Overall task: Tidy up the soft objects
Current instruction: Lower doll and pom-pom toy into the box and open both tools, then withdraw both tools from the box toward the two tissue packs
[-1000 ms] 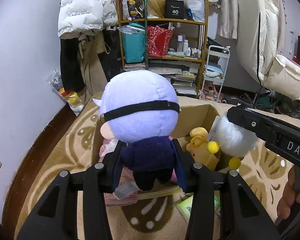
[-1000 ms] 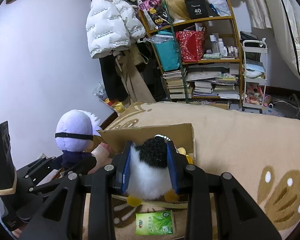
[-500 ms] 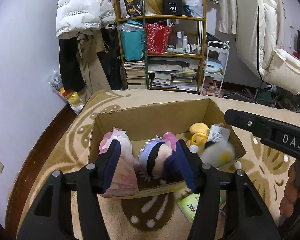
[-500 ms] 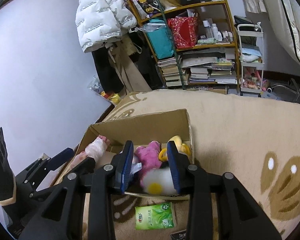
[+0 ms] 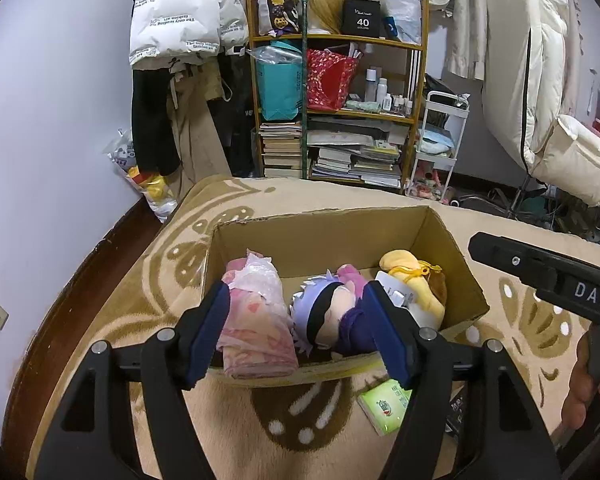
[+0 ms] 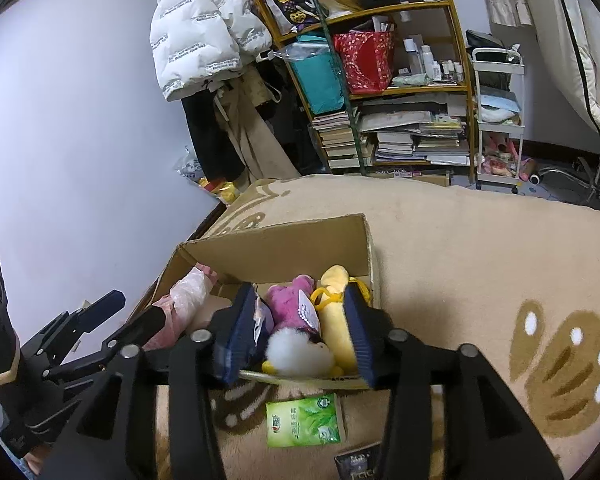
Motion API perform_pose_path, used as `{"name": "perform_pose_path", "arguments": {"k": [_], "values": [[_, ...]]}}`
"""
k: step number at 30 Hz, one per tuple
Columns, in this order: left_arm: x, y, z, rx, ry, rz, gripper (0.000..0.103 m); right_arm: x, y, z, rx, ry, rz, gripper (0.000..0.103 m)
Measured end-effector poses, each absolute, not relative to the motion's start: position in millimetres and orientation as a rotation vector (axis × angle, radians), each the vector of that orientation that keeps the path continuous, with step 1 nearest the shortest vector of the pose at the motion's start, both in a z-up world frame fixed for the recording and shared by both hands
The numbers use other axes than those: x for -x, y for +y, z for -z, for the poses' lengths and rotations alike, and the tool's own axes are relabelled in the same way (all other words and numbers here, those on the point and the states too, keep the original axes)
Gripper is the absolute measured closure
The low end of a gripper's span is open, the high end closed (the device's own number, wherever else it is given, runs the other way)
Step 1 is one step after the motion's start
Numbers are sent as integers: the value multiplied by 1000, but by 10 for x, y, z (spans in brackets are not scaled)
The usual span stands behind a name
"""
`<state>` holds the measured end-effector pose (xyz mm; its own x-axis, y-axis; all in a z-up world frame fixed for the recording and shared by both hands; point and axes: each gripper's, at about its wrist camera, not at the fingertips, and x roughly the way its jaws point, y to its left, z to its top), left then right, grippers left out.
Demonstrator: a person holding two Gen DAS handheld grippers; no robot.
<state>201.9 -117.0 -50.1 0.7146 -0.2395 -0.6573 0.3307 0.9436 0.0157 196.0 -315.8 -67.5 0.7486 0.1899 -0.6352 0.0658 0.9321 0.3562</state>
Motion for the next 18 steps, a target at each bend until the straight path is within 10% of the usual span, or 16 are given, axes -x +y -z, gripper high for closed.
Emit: {"name": "perform_pose_path", "arguments": {"k": [9,18], "values": [[-1785,-1183,412,-133,715,347,18,-1697,-3144,523,-324,745,-49,3],[-1623,-1132,441,-103,784,349,6,-1379,-3131,443,-299,775,-34,0]]}}
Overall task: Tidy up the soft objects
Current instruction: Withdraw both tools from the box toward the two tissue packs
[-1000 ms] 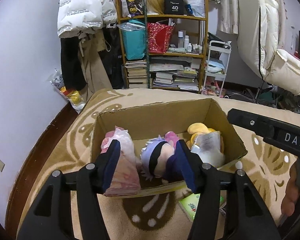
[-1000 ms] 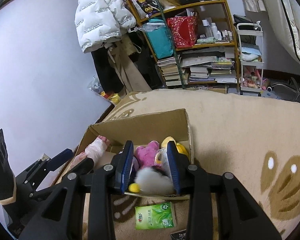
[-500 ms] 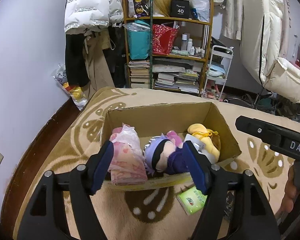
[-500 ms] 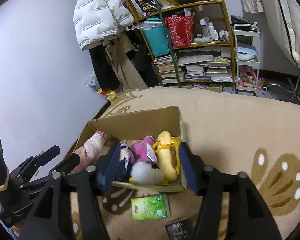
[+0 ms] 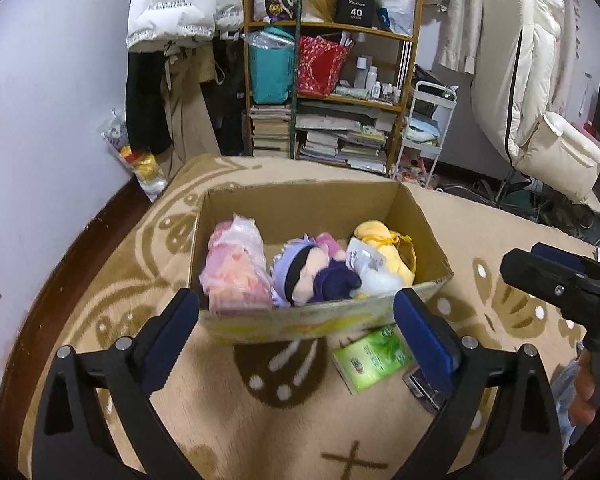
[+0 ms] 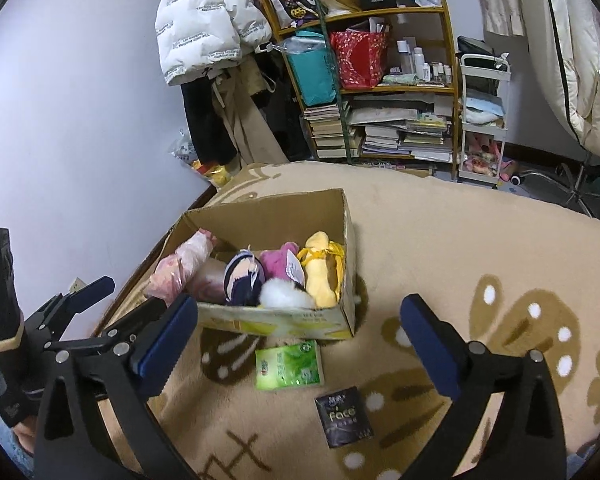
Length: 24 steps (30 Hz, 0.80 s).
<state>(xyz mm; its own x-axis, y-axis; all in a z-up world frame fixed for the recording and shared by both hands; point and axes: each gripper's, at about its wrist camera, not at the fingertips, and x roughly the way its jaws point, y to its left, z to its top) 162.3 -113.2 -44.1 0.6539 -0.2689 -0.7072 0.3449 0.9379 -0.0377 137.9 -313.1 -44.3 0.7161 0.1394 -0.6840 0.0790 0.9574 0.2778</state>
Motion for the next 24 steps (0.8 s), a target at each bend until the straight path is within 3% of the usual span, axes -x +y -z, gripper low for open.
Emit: {"name": "perform_pose_path", "arguments": {"k": [24], "values": [[-1482,-1360,775,-190,904,413,5,-1278,-3256,838,-386,957,41,0]]}}
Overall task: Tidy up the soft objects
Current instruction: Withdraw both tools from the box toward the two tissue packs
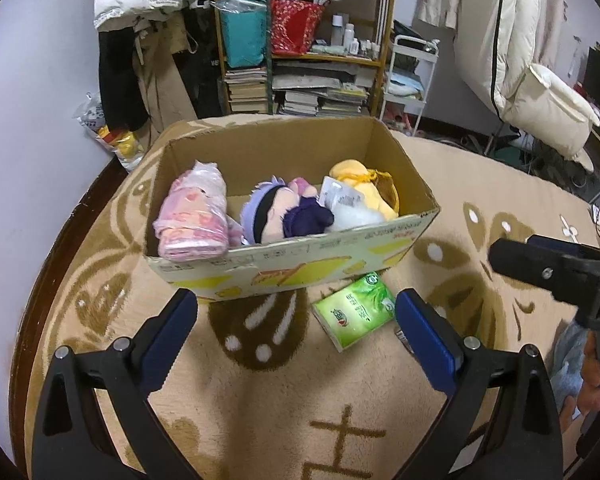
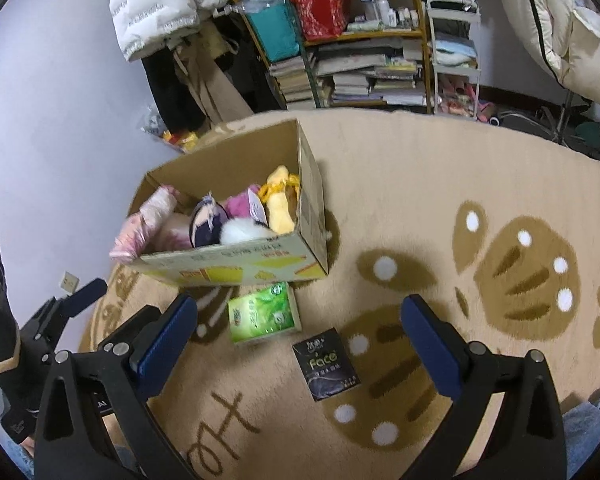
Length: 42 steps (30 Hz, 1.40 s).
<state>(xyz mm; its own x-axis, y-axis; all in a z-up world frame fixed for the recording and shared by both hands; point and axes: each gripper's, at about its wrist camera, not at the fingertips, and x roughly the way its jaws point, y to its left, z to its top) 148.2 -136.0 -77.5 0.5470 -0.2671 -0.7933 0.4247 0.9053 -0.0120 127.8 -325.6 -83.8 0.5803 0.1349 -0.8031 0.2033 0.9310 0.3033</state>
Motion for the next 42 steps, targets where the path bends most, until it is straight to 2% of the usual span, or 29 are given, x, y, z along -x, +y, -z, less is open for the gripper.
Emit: {"name": "perform_pose_path", "arguments": {"k": [16,42], "values": [[-1572,-1570,1106,-282,971,472,5,-1395,-3201,1307,-416,1156,46,0],[-1746,-1860,1641,-363,1089,598,5,-1649,-3278,1848,-505,1345,86,2]]}}
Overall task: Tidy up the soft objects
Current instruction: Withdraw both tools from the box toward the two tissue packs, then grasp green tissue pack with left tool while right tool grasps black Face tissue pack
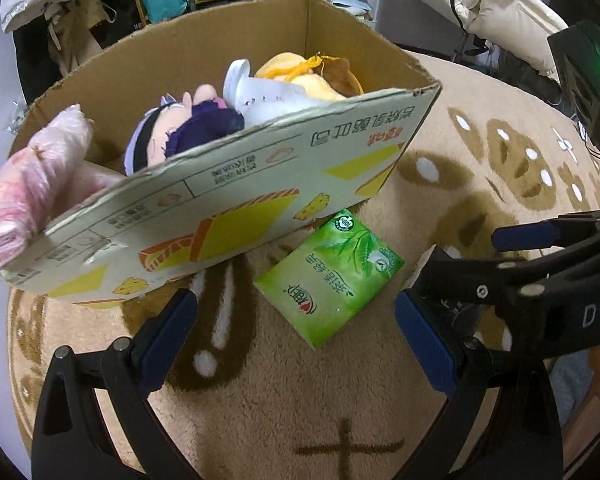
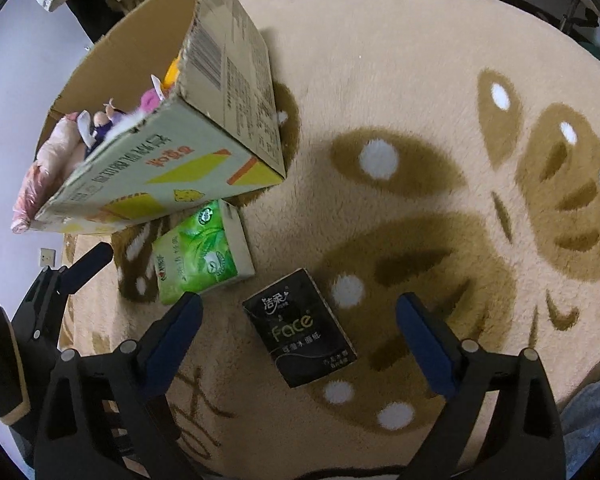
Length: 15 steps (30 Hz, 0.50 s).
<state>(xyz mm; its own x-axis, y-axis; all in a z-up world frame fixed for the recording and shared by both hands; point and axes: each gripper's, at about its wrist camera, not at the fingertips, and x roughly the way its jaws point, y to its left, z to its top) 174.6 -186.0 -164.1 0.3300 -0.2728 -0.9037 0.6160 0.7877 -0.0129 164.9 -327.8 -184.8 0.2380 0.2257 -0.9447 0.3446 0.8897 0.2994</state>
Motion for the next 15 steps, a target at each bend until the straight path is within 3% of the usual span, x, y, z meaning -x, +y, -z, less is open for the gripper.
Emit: {"name": "perform_pose_path", "arguments": {"k": [7,9,15], "values": [[-1790,-1895,1729,-360,1108,602,5,-1702,-3141,1978,-468,1377,78,9],[-1800,-1890,1742,-355,1112,599,5,-1702,-3103,2017,-453,1384,80,15],[-1811,-1921,1817,-368,1122,617,5,-1744,-3080,2171,-472,1414,78,18]]}}
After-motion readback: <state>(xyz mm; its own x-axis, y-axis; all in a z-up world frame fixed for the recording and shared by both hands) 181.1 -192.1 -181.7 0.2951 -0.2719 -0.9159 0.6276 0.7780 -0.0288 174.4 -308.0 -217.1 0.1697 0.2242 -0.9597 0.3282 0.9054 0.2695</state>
